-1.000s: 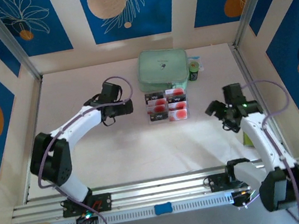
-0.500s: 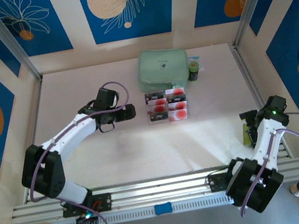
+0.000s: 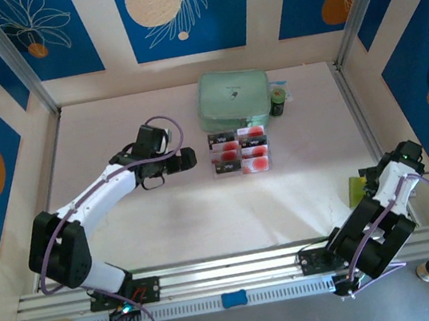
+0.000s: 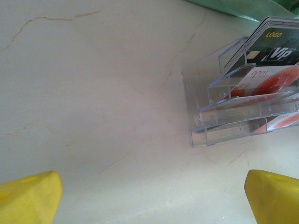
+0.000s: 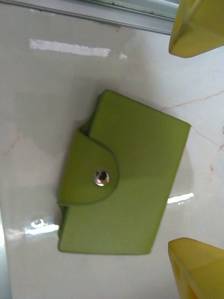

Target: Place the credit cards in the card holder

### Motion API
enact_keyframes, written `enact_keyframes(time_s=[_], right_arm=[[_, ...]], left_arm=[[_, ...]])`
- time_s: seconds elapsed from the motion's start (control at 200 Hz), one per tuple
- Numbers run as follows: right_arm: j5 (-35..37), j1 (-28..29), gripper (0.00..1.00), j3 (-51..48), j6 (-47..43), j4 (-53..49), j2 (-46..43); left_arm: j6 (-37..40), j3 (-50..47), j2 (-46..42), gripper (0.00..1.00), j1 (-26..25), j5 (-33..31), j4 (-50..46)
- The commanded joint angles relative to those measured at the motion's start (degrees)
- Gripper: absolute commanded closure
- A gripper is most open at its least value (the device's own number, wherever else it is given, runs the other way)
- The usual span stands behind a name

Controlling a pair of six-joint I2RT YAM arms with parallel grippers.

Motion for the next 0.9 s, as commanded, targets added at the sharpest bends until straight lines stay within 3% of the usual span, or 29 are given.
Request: enact_keyframes(time_s=[0.0,0.555,0.75,0.895], right_arm=[[2.48,-1.01,0.01,-0.51,1.89,0.93,1.37],[0.45,-0.79,0.01,-0.38,1.24,7.72,9.44],[-2.43,2.5,0.04,0.2,0.33,10.01,11.69],[-4.35,8.25,0.06,1.93,-0.01,11.04,12.6]], left_arm=[[-0.88,2.12,-1.03,0.0,0.17,1.36,-0.85],[-1.97,2.1,-1.39,0.0,0.17,1.91,-0.45],[-2.02,1.74,-1.47,0.0,0.17,2.06,-0.27],[-1.97,1.57,-1.7,0.0,0.17,2.07,-0.11]])
